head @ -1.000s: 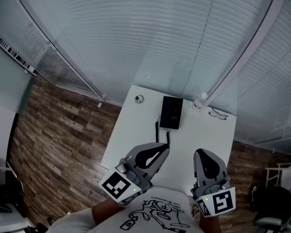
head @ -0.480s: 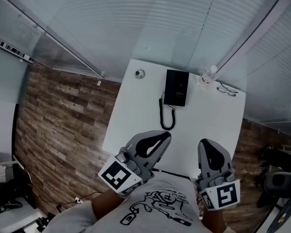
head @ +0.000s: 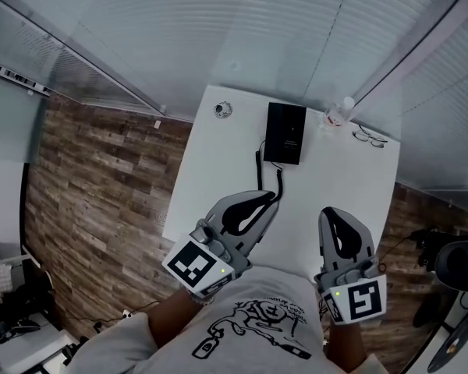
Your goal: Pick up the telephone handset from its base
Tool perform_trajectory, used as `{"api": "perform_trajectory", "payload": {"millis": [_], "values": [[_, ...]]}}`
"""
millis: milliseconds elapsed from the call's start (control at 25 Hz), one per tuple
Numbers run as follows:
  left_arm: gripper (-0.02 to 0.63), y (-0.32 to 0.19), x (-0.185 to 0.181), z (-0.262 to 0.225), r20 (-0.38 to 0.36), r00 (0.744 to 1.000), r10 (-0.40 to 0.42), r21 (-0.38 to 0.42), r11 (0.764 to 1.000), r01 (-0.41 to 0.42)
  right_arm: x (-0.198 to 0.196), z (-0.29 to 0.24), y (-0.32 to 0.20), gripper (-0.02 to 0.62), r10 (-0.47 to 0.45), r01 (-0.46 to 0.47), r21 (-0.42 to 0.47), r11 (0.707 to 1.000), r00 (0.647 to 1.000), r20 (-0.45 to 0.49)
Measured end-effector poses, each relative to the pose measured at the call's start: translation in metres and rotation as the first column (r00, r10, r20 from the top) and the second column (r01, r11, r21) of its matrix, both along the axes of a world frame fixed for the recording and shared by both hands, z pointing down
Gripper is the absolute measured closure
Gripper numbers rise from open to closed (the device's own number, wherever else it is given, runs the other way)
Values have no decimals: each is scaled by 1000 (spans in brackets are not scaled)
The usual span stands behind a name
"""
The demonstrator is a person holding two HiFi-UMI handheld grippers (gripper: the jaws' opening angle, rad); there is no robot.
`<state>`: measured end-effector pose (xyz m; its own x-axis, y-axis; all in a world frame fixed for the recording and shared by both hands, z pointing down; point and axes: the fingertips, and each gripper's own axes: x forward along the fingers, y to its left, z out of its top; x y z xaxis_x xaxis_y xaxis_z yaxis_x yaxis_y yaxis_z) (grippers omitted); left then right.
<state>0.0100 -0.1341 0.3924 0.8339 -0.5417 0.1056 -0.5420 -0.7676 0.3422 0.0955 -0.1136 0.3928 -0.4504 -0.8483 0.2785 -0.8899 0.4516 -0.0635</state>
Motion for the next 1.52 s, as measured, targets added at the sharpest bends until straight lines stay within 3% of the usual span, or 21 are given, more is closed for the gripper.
{"api": "perform_trajectory", "payload": {"millis": [520, 1000, 1520], "values": [[595, -64, 8, 58, 68, 997, -35, -16, 999, 37, 6, 41, -48, 584, -12, 11, -43, 999, 1000, -26], [589, -116, 13, 145, 139, 988, -63, -100, 992, 77, 1, 89, -81, 584, -24, 23, -125, 992, 1000, -7], [509, -165, 13, 249, 196, 975, -102, -218, 965, 145, -2, 135, -116, 584, -47, 46, -158, 986, 999, 1]]}}
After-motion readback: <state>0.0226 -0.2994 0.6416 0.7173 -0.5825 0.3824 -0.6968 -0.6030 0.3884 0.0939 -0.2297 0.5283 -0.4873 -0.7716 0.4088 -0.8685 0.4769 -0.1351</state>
